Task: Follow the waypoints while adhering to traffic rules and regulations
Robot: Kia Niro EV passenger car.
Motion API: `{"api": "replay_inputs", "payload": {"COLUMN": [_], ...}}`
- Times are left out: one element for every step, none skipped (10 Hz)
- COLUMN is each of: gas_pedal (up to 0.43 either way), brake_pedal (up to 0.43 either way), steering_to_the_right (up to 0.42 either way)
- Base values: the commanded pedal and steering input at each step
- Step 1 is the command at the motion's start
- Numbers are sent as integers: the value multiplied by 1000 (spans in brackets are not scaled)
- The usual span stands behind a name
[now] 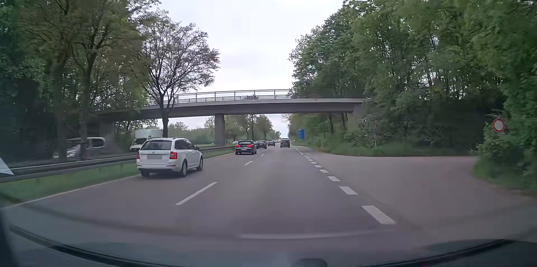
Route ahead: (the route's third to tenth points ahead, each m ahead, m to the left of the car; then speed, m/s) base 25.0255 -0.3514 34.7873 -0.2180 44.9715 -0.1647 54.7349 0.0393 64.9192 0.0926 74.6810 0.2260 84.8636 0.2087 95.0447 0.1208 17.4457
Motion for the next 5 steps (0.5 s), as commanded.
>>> {"api": "replay_inputs", "payload": {"gas_pedal": [110, 110, 110, 110, 110], "brake_pedal": [0, 0, 0, 0, 0], "steering_to_the_right": [-3, -3, -2, -2, -2]}}
